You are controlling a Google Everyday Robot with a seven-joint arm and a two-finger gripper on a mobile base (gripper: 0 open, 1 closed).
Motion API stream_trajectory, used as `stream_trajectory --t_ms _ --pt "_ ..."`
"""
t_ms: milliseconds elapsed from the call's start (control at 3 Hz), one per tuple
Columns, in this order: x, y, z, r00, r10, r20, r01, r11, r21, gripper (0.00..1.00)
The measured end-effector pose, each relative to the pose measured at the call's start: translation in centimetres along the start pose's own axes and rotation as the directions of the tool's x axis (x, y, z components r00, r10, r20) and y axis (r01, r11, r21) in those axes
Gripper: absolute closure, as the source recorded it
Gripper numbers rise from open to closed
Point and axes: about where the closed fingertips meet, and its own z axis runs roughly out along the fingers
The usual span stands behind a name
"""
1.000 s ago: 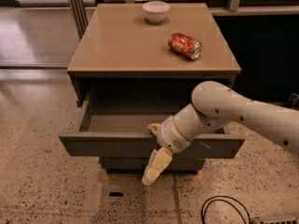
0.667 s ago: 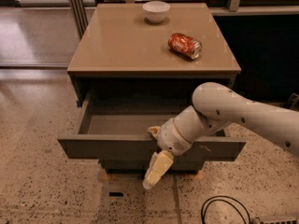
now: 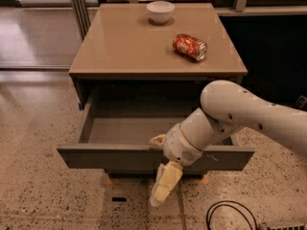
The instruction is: Open top drawer
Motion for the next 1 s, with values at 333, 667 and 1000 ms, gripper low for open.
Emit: stream_trajectory --t_ms 333,667,1000 --pt "0.0 0.0 0.0 1.0 0.0 0.0 0.0 1.0 0.0 0.0" --pt "0.3 -2.6 1.6 1.0 -0.006 0.019 0.007 0.9998 -0.019 0.0" --pt "0.4 -2.7 1.9 1.0 -0.004 0.021 0.005 0.9997 -0.025 0.0"
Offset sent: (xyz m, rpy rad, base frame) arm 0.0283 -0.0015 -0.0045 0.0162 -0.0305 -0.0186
